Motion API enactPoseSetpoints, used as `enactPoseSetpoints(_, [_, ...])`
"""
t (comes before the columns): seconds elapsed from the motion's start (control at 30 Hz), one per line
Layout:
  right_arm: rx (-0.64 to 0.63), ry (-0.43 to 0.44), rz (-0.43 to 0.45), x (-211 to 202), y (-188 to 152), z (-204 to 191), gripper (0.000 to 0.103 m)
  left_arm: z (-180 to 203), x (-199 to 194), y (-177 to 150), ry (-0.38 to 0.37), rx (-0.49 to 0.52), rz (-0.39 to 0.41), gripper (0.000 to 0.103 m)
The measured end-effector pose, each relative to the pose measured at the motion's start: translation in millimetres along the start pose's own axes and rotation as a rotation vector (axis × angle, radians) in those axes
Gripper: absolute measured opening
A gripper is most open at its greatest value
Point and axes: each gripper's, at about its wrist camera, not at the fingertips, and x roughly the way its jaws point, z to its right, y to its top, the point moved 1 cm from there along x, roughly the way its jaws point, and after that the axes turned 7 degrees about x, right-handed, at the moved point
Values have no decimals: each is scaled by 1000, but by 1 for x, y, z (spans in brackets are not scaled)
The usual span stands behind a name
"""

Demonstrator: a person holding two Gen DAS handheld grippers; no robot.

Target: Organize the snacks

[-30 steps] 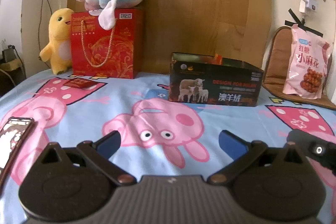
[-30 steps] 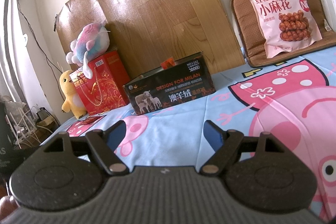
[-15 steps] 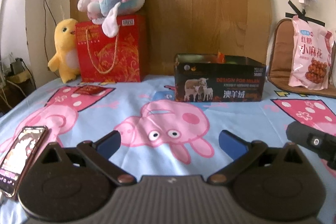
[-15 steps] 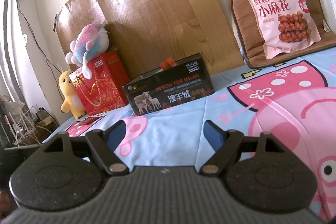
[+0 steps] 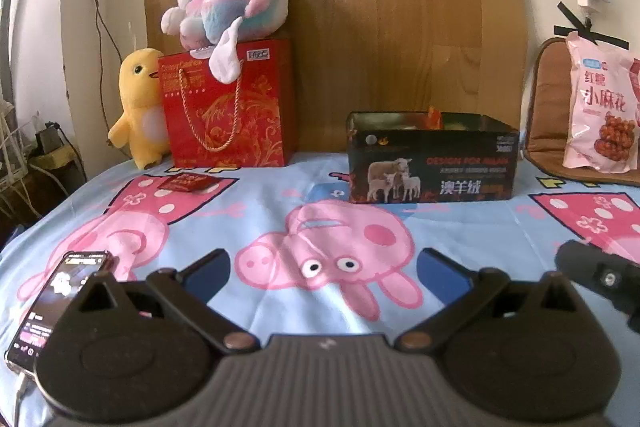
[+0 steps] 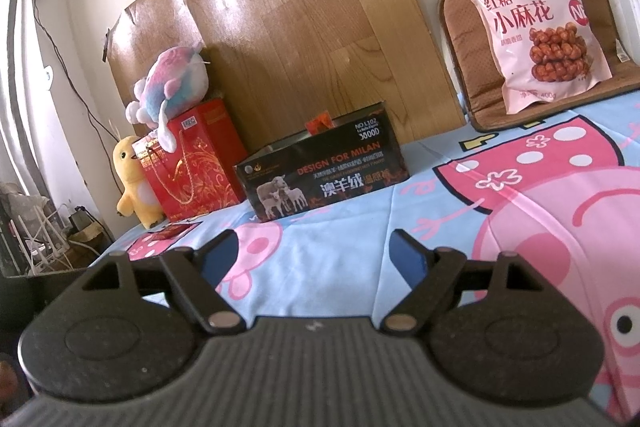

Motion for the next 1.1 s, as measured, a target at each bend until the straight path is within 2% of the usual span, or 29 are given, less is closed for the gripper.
enactPoseSetpoints(0.13, [2,5,2,0,2,0,85,1,-1,2,0,5,-4,103])
enactPoseSetpoints(0.4, [2,7,4,-1,1,1,85,1,-10,3,-3,9,41,103])
enactPoseSetpoints(0.6, [2,9,4,-1,2,1,85,8,-15,1,30,46,64,103])
enactPoseSetpoints(0.87, [2,10,4,-1,2,1,86,13,-12,-1,7,67,31,103])
enactPoseSetpoints(1.1, [2,10,5,-1,2,1,86,10,-7,-1,-25,38,-14,103])
